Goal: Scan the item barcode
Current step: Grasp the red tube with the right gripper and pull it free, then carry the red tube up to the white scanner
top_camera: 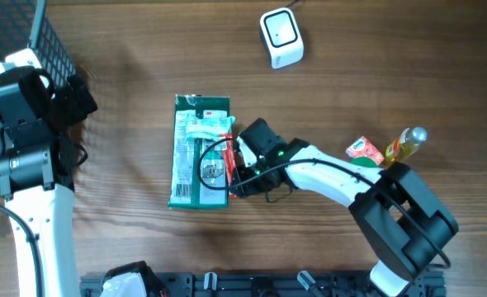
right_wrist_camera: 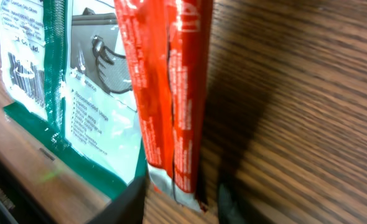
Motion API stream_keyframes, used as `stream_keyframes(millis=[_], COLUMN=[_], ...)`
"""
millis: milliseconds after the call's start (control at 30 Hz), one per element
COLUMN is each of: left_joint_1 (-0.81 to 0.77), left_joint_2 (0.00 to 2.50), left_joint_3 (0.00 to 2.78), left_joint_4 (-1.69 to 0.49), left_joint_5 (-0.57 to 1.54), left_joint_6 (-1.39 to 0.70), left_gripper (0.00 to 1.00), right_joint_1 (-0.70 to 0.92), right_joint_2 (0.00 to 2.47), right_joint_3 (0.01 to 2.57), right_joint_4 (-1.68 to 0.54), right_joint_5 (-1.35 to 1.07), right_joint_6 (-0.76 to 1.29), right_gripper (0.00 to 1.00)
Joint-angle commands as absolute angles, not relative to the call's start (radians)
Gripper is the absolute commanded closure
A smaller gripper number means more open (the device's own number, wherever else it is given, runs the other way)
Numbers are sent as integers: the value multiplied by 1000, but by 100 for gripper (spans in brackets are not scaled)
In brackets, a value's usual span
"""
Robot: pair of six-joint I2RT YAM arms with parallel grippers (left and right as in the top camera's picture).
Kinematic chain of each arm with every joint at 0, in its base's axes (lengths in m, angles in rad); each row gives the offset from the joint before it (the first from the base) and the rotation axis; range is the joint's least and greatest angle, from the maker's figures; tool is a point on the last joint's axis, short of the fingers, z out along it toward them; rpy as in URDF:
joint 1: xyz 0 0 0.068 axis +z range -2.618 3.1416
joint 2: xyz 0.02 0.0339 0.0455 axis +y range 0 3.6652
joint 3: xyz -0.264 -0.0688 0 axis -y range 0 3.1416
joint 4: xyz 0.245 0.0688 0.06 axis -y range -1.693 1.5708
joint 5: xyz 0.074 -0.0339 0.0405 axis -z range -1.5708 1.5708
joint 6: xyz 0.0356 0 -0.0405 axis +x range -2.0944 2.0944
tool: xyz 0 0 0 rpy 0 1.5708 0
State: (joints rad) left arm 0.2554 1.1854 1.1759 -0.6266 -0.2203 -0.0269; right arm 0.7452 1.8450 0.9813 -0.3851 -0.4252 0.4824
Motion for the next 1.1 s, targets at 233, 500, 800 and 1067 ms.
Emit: stream_keyframes(millis=[233, 500, 800, 1067], left_joint_1=[260, 260, 260, 260], left_joint_2=[1225, 1225, 1225, 1225], left_joint_3=[1120, 1120, 1120, 1120], left_joint_4=[-678, -678, -678, -678], left_joint_5=[-166, -166, -166, -166], left_joint_6=[-67, -67, -67, -67], left_gripper=[0, 0, 0, 0], right_joint_1=[762, 752, 752, 751], right_joint_2=[1879, 1662, 1421, 1419], right_joint_3=[940, 987, 987, 991], right_joint_4=[-373, -453, -655, -642], right_joint_5=[-320, -284, -307, -67], right_joint_6=[526, 185, -141, -96], right_gripper=[91, 96, 96, 96])
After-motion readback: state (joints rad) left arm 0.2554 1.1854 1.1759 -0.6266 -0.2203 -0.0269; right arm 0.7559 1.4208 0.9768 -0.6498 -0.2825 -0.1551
